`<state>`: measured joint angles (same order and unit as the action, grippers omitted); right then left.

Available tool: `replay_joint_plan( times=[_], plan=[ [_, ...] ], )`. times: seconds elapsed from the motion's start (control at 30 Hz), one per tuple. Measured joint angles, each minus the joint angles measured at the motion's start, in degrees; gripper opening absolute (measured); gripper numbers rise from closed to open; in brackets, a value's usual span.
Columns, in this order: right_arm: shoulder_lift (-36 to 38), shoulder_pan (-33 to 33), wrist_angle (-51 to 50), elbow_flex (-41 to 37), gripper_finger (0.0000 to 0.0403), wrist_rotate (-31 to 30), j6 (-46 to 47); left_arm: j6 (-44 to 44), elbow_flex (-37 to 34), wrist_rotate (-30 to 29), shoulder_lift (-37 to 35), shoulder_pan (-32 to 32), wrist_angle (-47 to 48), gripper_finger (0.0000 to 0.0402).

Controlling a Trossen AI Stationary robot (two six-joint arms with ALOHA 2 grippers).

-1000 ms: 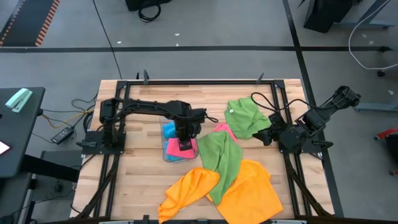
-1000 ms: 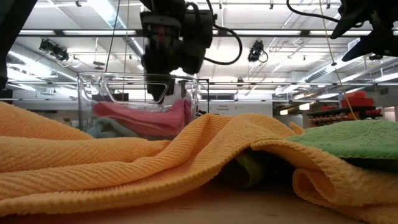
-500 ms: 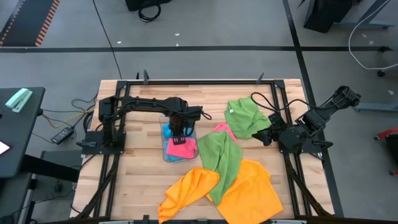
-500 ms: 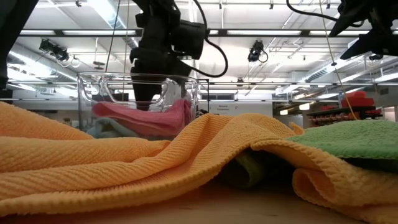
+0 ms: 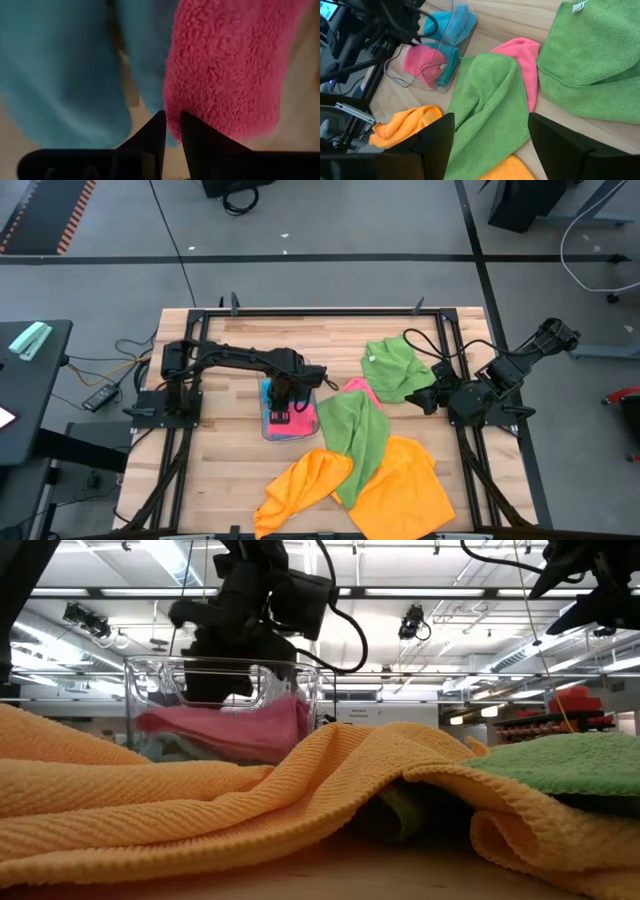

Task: Fold microfiber towels
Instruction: Put the top pink towel into the transparent bin

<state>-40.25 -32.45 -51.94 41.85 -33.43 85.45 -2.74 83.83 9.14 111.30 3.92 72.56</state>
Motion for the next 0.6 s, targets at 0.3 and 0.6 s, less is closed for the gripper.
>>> replay_joint_plan(
  times=[0.3, 0.6],
  plan=[
    [0.0, 0.01, 0.02, 0.0, 0.0262, -1.05, -0.61, -3.58, -0.01, 1.03, 0.07, -2.23, 5.04, 0.0066],
    [0.0, 0.01, 0.02, 0.0, 0.0262, -1.07, -0.85, -0.65, 3.34, 3.8, -1.5, 1.24, 10.49, 0.0045]
  ],
)
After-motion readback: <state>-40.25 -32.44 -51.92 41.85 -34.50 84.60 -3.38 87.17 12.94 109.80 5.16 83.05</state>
